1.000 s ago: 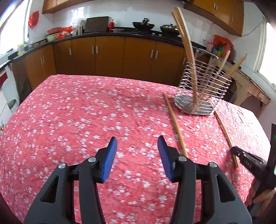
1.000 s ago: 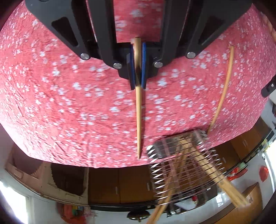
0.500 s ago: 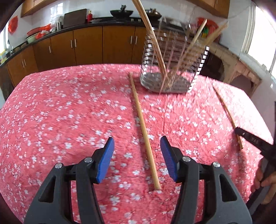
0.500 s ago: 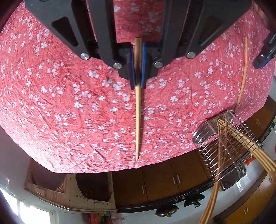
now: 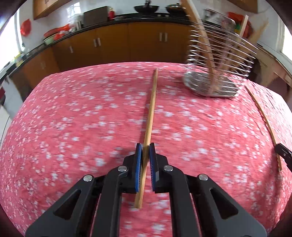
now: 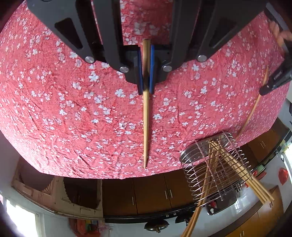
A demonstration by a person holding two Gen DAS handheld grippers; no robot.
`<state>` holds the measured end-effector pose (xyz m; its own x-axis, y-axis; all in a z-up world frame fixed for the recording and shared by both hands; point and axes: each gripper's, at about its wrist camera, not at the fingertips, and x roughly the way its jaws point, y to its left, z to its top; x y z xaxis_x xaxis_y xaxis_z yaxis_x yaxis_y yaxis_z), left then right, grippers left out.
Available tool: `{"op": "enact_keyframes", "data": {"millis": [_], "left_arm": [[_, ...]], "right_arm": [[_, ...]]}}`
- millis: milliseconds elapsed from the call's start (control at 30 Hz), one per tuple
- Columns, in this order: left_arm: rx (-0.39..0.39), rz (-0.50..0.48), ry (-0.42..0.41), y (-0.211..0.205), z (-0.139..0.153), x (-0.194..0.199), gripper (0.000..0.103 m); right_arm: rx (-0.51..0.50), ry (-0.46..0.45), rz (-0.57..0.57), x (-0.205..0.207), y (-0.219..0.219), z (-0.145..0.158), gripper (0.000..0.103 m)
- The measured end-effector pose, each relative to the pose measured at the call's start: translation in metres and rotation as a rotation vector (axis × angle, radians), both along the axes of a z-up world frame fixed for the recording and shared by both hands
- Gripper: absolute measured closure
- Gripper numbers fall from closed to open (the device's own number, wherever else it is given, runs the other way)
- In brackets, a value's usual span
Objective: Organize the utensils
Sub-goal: 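Close the right gripper on a chopstick while the left gripper grasps the last one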
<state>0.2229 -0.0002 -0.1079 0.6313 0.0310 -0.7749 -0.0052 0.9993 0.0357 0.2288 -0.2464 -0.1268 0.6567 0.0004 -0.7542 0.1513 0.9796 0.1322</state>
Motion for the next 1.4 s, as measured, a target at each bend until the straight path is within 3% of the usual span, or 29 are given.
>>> {"op": "enact_keyframes", "data": {"millis": [200, 467, 1300, 1400], "left_arm": [[-0.035, 0.004, -0.006, 0.015, 0.001, -0.001, 0.093], [-0.016, -0.054, -0.001, 0.006, -0.001, 0.002, 0.070], [-0.043, -0.055, -0.005, 0.004, 0.000, 0.003, 0.068], [-0.008, -0.070, -0.002, 0.000, 0.000, 0.002, 0.068]], "right_arm": [[0.017, -0.002, -0.001, -0.001, -0.003, -0.001, 0.095], [0.001, 0.002, -0.002, -0.001, -0.002, 0.000, 0.095], [0.010, 0.001, 0.002, 0.000, -0.003, 0.001, 0.095], [0.012, 0.001, 0.002, 0.000, -0.003, 0.001, 0.095]]}}
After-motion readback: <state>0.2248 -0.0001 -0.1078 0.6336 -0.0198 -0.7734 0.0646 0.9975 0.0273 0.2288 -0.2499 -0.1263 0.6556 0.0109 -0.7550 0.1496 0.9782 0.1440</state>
